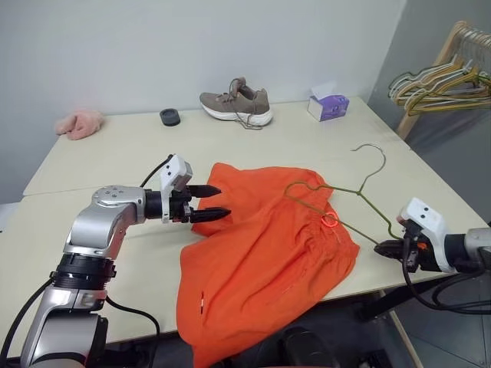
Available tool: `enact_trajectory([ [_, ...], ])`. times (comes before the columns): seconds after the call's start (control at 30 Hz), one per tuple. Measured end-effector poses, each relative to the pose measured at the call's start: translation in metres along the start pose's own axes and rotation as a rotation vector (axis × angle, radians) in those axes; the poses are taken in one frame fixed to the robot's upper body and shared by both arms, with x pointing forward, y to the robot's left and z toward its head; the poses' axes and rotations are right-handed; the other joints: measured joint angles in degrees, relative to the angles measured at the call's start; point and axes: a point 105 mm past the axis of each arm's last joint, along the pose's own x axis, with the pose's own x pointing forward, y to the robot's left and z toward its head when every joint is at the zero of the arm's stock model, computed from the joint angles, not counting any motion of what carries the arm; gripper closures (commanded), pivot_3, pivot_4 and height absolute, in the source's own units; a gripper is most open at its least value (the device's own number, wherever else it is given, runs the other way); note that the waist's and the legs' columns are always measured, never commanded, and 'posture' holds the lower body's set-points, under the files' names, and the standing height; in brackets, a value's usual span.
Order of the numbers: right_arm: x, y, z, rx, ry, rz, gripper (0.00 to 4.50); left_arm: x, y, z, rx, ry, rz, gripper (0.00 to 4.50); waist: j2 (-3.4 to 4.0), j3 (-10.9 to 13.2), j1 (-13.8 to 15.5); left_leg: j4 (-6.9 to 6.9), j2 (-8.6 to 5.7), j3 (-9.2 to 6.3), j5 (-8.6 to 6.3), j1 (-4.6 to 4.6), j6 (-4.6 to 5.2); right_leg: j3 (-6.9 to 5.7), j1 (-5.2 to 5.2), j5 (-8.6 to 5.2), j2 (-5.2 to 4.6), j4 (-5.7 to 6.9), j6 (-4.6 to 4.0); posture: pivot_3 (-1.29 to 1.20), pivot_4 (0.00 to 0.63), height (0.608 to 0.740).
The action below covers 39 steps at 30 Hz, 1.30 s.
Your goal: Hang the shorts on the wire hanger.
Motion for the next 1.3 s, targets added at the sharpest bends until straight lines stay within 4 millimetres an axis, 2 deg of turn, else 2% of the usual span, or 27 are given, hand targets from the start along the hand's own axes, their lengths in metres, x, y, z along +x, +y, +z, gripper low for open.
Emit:
enact_trajectory([
  [0.1,-0.007,-0.011,-0.025,0.123,0.041,-0.054,4.50,0.006,-0.008,-0.002,0.003,-0.004,-0.055,0.72,-0.01,0.01,-0.49,0.02,-0.02,0.05,0.00,0.00,0.00,0.03,0.00,0.00,0.05,0.00,0.00,-0.38,0.065,0.740],
  [0.17,-0.010,-0.011,-0.037,0.178,0.060,-0.058,4.50,0.007,-0.012,0.001,0.004,-0.017,-0.088,0.72,-0.01,0.01,-0.86,0.02,0.00,0.05,0.00,0.01,0.00,0.03,0.01,-0.01,0.09,0.00,0.01,-0.38,0.064,0.740],
  [0.27,-0.010,-0.008,-0.046,0.228,0.074,-0.040,4.50,0.007,-0.014,0.003,0.017,-0.023,-0.103,0.72,-0.01,0.01,-1.55,0.01,0.06,0.12,0.00,0.07,0.00,0.03,0.03,-0.02,0.17,0.00,0.03,-0.37,0.063,0.740],
  [0.4,-0.012,-0.009,-0.053,0.284,0.075,-0.045,4.50,0.011,-0.012,0.004,0.042,-0.037,-0.079,0.03,-0.04,0.03,-2.59,0.02,0.07,0.20,0.00,0.14,0.00,0.03,0.10,-0.02,0.18,-0.02,0.04,-0.37,0.063,0.740],
  [0.43,-0.012,-0.009,-0.053,0.290,0.072,-0.048,4.50,0.012,-0.012,0.005,0.050,-0.042,-0.074,0.03,-0.05,0.03,-2.72,0.02,0.07,0.23,0.00,0.15,0.00,0.05,0.09,-0.02,0.18,-0.03,0.04,-0.37,0.063,0.740],
  [0.53,-0.011,-0.007,-0.052,0.303,0.065,-0.035,4.50,0.014,-0.010,0.007,0.076,-0.053,-0.050,0.03,-0.06,0.03,-2.92,0.02,0.08,0.24,0.00,0.17,0.00,0.06,0.10,-0.02,0.19,-0.03,0.04,-0.35,0.060,0.740],
  [0.7,-0.001,-0.006,-0.029,0.253,0.021,0.007,4.50,0.015,-0.005,0.008,0.105,-0.056,-0.007,0.03,-0.09,0.05,-3.25,0.01,0.11,0.26,0.00,0.21,0.00,0.09,0.11,-0.02,0.24,-0.03,0.04,-0.35,0.057,0.740],
  [0.9,0.013,-0.001,-0.022,0.220,0.051,0.062,4.50,0.012,-0.001,0.004,0.118,-0.047,0.018,0.03,-0.08,0.05,-3.06,-0.02,0.13,0.24,0.00,0.13,0.00,0.09,0.04,-0.03,0.24,-0.06,0.05,-0.34,0.054,0.740],
  [1.03,0.014,-0.001,-0.012,0.207,0.027,0.079,4.50,0.005,0.007,-0.007,0.114,-0.017,0.070,0.03,-0.08,0.05,-3.02,-0.02,0.14,0.23,0.00,0.10,0.00,0.09,0.02,-0.03,0.24,-0.06,0.04,-0.32,0.050,0.740],
  [1.2,0.008,0.004,0.001,0.226,0.009,0.123,4.50,-0.005,0.021,-0.008,0.126,-0.031,0.168,0.03,-0.08,0.05,-2.58,-0.01,0.15,0.22,0.00,0.11,0.00,0.07,0.01,-0.02,0.24,-0.04,0.04,-0.31,0.050,0.740],
  [1.3,0.013,0.004,0.005,0.252,0.016,0.137,4.50,-0.007,0.026,-0.011,0.132,-0.025,0.201,0.03,-0.12,0.03,-2.40,0.00,0.15,0.20,0.00,0.10,0.00,0.08,0.02,-0.02,0.23,-0.05,0.04,-0.30,0.051,0.740],
])
